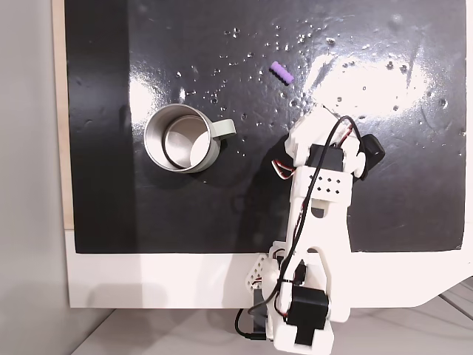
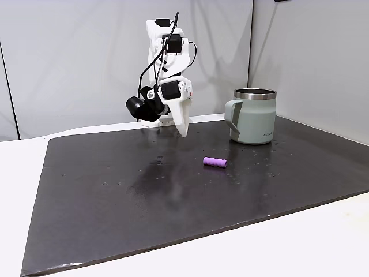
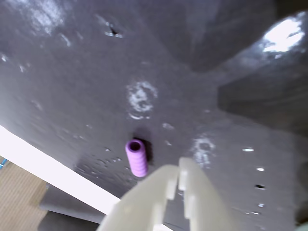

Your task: Grasp a pengrip and put it in the cup.

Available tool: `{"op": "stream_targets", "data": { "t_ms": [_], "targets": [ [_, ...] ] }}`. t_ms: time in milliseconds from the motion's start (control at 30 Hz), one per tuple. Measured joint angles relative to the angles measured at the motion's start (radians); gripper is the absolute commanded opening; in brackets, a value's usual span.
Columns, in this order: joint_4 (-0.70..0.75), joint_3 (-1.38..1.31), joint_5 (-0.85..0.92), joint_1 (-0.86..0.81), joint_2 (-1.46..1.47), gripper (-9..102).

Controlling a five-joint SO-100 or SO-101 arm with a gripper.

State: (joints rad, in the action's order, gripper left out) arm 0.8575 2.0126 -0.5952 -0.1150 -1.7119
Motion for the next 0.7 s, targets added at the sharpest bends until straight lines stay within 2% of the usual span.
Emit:
{"op": "stream_targets", "data": {
  "t_ms": [333,700],
  "targets": [
    [0.092,-0.19,-0.087,0.015,0.164,11],
    [0.239,-0.413,-0.181,0.066,0.296,15]
  ]
}}
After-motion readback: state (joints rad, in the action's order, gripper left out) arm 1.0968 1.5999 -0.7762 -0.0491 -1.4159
